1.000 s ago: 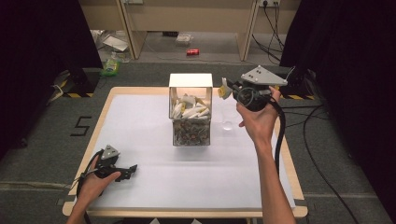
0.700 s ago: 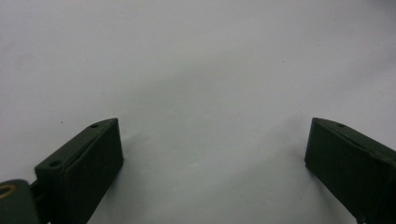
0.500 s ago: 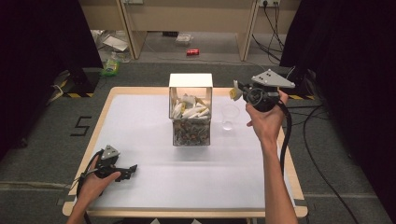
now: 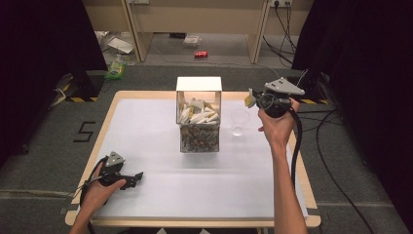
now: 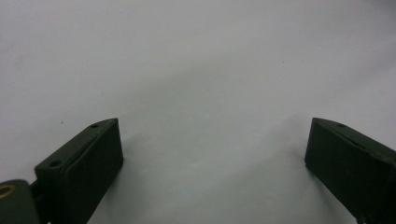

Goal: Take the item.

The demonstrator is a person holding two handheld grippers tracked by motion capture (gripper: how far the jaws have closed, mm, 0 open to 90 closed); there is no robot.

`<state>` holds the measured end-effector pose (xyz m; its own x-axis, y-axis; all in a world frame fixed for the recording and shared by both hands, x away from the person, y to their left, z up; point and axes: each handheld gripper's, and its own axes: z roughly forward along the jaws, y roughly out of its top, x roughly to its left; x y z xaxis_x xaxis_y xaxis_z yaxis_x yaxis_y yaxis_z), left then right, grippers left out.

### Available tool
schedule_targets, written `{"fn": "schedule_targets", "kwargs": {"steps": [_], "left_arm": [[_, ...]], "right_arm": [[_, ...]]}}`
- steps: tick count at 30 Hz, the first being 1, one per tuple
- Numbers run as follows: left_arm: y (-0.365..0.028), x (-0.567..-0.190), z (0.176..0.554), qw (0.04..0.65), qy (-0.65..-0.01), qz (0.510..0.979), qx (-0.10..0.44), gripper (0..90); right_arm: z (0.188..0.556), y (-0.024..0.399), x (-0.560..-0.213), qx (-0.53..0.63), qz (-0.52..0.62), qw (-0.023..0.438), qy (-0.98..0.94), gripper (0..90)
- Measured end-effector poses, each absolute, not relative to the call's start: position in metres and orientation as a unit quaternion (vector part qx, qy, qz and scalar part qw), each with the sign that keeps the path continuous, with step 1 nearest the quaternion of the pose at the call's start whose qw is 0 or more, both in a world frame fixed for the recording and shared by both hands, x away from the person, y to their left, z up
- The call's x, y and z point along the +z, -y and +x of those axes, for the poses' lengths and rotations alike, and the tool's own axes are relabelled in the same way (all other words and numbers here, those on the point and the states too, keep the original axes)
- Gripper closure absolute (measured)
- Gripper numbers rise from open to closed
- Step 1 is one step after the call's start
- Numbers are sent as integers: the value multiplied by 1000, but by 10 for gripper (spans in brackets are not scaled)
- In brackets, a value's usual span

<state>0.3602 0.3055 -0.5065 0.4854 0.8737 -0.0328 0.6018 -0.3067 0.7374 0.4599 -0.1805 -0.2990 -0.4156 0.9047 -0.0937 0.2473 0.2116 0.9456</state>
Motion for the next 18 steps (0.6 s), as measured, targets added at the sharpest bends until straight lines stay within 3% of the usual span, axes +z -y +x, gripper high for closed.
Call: {"fn": "schedule_targets", "kwargs": {"steps": [18], "left_arm": [[-306, -507, 360, 355, -469, 785, 192, 34]], "right_arm": [[487, 179, -330, 445, 435, 354, -698, 900]]}}
